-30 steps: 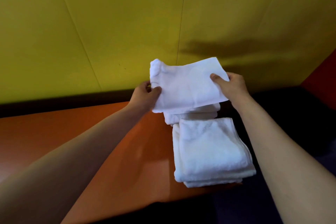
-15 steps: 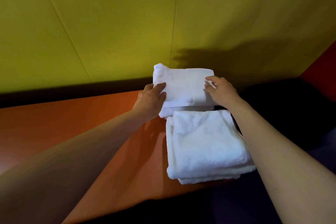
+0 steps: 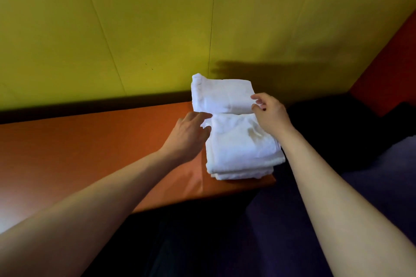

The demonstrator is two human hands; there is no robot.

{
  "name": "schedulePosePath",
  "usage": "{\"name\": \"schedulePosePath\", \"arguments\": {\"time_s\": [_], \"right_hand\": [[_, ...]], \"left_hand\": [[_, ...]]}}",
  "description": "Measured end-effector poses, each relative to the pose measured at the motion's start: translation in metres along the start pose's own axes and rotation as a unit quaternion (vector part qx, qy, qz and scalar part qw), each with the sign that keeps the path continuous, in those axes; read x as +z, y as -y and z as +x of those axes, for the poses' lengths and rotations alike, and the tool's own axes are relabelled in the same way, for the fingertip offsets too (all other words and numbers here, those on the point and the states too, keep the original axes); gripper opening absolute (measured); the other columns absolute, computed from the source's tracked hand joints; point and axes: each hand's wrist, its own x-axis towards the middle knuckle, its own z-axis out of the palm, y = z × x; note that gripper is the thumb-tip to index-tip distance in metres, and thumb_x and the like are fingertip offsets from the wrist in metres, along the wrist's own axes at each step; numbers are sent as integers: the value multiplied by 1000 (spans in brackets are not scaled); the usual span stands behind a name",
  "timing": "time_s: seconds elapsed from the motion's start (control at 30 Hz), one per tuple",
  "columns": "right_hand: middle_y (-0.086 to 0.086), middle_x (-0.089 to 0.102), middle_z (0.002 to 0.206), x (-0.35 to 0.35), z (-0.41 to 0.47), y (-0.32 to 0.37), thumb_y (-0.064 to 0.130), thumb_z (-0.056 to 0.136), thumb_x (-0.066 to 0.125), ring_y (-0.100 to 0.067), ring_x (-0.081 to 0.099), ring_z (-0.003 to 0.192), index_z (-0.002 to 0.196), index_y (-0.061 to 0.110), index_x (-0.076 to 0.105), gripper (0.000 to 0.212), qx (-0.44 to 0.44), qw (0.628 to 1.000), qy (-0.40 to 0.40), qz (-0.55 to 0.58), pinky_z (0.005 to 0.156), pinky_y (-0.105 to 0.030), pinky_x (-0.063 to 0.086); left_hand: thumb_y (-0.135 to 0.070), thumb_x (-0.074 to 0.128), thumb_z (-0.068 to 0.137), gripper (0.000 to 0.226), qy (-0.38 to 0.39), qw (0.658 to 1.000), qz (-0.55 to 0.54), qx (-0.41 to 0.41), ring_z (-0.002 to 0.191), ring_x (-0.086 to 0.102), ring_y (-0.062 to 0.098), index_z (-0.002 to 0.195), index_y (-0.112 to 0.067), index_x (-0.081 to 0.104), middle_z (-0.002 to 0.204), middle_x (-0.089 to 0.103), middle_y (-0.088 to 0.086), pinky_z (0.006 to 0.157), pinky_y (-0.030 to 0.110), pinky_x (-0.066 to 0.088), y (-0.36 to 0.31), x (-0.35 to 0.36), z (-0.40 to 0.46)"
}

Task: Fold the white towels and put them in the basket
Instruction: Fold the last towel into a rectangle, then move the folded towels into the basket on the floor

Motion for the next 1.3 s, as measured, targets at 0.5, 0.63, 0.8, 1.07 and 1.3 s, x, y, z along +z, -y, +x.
{"name": "schedulePosePath", "arguments": {"time_s": [0.5,0.63,0.8,1.07,1.3], "right_hand": [[27,54,139,22,-47,-70,45,92,64,-5,28,147,118,44,68,26,-11,997,62,40,121,-56,14],[35,37,150,37,-47,-88,64,91,52,1,14,150,126,57,57,36,16,990,118,74,122,-60,6],[40,21,154,30,-43,-93,67,88,56,9,10,148,137,58,46,52,75,968,211,116,122,-60,9],[43,-3,156,10,-30,-99,77,78,62,6,5,149,145,66,23,78,82,935,330,100,115,-36,21],[43,-12,155,8,-25,-105,77,71,70,7,3,148,146,67,14,94,99,919,361,121,110,-36,29]], "left_hand": [[-34,32,108,42,34,997,-3,72,155,8,20,149,-33,42,160,34,-16,120,53,15,13,91,17],[-46,19,108,48,76,995,-63,28,153,-17,10,156,-43,23,164,7,-29,123,58,2,26,114,18],[-62,14,100,59,142,986,-78,-44,153,-23,18,157,-48,12,164,-6,-31,121,64,5,15,115,24],[-67,21,98,55,156,974,2,-162,152,-18,38,151,-63,9,164,-22,-22,114,72,7,-15,113,28],[-57,42,101,52,202,938,-191,-207,155,1,12,149,-63,22,164,-23,-19,124,52,21,-14,109,35]]}}
